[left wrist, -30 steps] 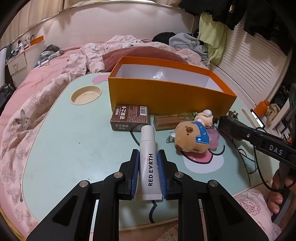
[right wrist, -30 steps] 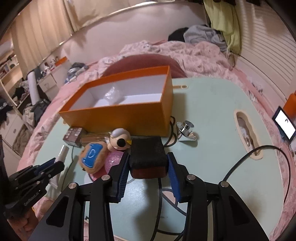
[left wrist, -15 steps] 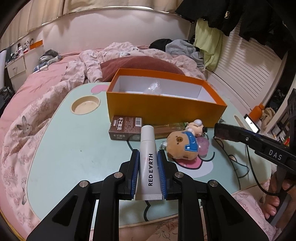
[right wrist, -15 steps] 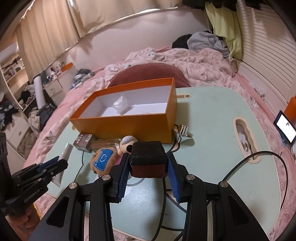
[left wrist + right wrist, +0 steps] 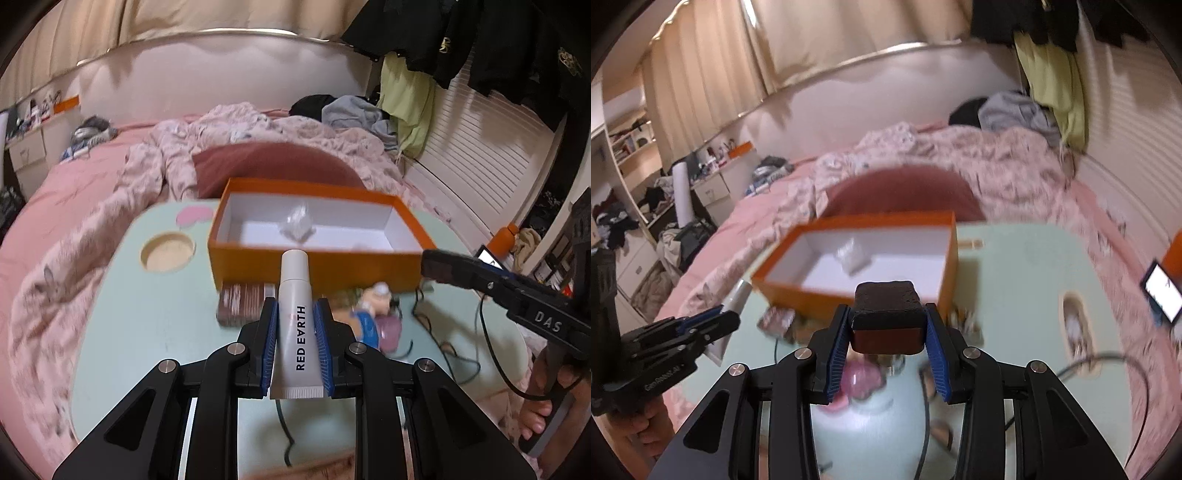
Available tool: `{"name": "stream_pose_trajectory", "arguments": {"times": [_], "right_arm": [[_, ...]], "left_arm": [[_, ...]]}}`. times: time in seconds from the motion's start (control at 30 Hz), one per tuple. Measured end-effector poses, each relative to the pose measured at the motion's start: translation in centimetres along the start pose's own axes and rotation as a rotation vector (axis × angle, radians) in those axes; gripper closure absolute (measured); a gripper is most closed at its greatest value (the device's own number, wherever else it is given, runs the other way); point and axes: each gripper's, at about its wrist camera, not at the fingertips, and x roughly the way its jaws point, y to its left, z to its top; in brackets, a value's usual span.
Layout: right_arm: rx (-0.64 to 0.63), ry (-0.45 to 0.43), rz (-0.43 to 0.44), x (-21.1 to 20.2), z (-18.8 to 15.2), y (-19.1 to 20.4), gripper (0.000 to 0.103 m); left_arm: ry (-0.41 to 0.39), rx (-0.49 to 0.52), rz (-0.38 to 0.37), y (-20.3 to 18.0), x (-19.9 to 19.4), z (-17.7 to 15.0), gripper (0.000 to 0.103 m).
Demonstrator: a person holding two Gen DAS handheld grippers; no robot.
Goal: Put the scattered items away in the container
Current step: 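Carry the tube and black case into the orange box and release both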
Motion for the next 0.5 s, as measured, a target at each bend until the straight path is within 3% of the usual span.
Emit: {"name": "stream_pose_trajectory", "arguments": {"times": [0.13,0.23,0.5], "right_arm": [[-0.034,-0.002,-0.005,2.7,2.6,0.3,0.065],[-0.019,0.038,0.018,5.9,4.2,-0.5,0.065],[0.062,0.146,0.008,11.5,5.4,-2.4,0.065]], "left_arm": [[-0.003,0.023,-0.011,-0.2,2.0,3.5,0.081],[0.036,0.052,0.013,0.0,5.2,6.0,0.081],[0.147,0.02,0.042,1.5,11.6,7.3,0.081]]}}
